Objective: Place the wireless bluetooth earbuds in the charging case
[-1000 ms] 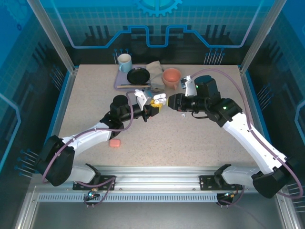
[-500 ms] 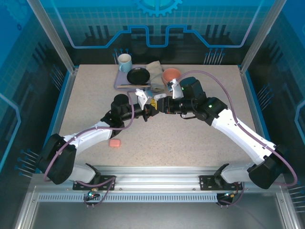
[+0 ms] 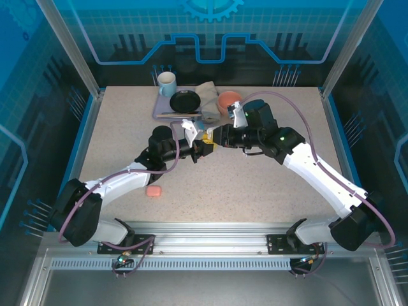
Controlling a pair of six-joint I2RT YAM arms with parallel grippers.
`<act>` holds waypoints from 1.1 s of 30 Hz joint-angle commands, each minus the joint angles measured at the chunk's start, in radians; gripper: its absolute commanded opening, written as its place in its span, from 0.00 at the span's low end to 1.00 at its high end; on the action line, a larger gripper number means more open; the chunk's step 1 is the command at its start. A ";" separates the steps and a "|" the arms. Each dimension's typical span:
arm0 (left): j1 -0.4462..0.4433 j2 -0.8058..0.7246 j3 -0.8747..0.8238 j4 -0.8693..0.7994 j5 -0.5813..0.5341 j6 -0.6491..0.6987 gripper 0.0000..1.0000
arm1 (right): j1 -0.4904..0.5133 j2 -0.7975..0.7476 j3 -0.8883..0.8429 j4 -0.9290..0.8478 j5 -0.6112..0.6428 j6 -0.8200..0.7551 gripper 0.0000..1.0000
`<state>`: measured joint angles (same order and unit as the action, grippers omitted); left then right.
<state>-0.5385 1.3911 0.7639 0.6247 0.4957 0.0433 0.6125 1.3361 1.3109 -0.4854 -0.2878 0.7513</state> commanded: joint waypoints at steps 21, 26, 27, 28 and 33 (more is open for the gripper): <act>0.004 -0.052 -0.020 0.021 -0.022 0.015 0.00 | -0.079 -0.159 0.006 -0.120 0.115 -0.047 0.24; 0.006 -0.104 -0.068 0.025 -0.071 0.044 0.00 | -0.159 -0.177 -0.038 -0.263 0.253 -0.047 0.54; 0.008 -0.116 -0.077 0.029 -0.077 0.046 0.00 | -0.175 -0.171 -0.059 -0.272 0.263 -0.040 0.62; 0.009 -0.127 -0.083 0.030 -0.084 0.050 0.00 | -0.186 -0.164 -0.078 -0.279 0.279 -0.035 0.67; 0.015 -0.187 -0.131 0.045 -0.128 0.057 0.00 | -0.197 -0.048 -0.126 -0.321 0.401 -0.048 0.85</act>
<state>-0.5354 1.2484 0.6579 0.6273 0.4103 0.0704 0.4244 1.2224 1.2095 -0.7269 0.0097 0.7174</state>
